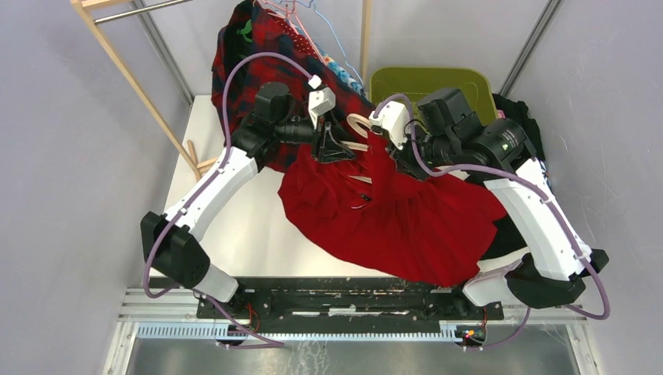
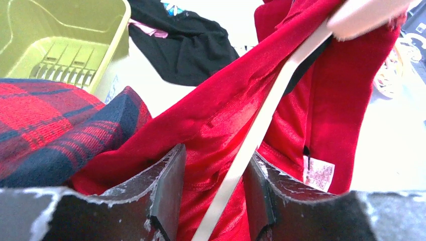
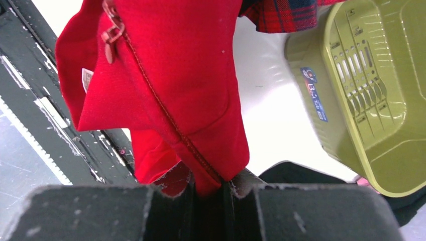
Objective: Remove the skirt from the hanger
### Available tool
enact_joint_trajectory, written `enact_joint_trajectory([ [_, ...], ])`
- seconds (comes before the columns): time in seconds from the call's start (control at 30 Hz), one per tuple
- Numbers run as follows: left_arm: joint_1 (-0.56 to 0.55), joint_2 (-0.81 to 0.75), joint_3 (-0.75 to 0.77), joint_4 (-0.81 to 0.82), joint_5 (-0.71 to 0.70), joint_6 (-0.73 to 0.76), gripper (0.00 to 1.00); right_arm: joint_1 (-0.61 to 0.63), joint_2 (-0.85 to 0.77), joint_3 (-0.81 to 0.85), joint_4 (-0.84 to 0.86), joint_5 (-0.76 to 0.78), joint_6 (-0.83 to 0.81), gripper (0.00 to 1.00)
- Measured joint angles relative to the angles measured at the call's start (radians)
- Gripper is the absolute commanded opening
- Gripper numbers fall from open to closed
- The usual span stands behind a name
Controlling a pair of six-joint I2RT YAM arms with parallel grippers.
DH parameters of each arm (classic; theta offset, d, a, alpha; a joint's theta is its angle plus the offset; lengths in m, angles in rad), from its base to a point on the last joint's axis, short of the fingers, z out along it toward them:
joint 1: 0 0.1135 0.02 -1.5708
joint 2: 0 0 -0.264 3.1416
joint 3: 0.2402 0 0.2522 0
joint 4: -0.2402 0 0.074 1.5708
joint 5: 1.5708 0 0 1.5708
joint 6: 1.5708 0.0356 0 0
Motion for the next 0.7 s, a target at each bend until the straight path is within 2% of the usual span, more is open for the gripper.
enact_joint_trajectory([
  [0.07,-0.016,0.012,0.042,-0.076,-0.026,0.011,0.05,-0.002,0.006,0.005,0.000,0.010,-0.007,0.01],
  [0.1,-0.024,0.013,0.057,-0.114,-0.040,0.023,0.12,-0.002,0.011,0.007,0.001,0.009,-0.011,0.01],
  [0.13,-0.030,0.011,0.069,-0.148,-0.055,0.034,0.25,-0.001,0.019,0.008,0.005,0.007,-0.015,0.01],
  [0.17,-0.035,0.009,0.076,-0.176,-0.070,0.044,0.43,0.000,0.027,0.008,0.010,0.003,-0.018,0.01],
  [0.2,-0.038,0.006,0.078,-0.198,-0.084,0.050,0.55,0.000,0.035,0.008,0.014,0.000,-0.019,0.01],
  [0.3,-0.048,-0.002,0.083,-0.264,-0.132,0.065,0.66,0.003,0.057,0.007,0.032,-0.013,-0.027,0.01],
  [0.43,-0.080,-0.023,0.126,-0.335,-0.177,0.070,0.71,0.015,0.079,0.005,0.075,-0.027,-0.038,0.01],
  [0.47,-0.080,-0.033,0.135,-0.346,-0.190,0.071,0.71,0.015,0.079,0.005,0.088,-0.032,-0.038,0.01],
  [0.53,-0.081,-0.049,0.154,-0.362,-0.209,0.071,0.63,0.016,0.078,0.005,0.112,-0.039,-0.039,0.01],
  [0.57,-0.082,-0.057,0.163,-0.371,-0.219,0.071,0.54,0.018,0.078,0.005,0.123,-0.047,-0.040,0.01],
  [0.6,-0.081,-0.063,0.167,-0.375,-0.226,0.071,0.38,0.018,0.077,0.005,0.135,-0.053,-0.042,0.01],
  [0.63,-0.080,-0.068,0.171,-0.381,-0.235,0.073,0.16,0.020,0.074,0.005,0.138,-0.061,-0.044,0.01],
  [0.67,-0.077,-0.071,0.172,-0.385,-0.232,0.086,0.05,0.021,0.071,0.005,0.143,-0.062,-0.038,0.01],
  [0.7,-0.077,-0.074,0.172,-0.391,-0.216,0.124,0.03,0.020,0.066,0.006,0.156,-0.060,-0.032,0.01],
])
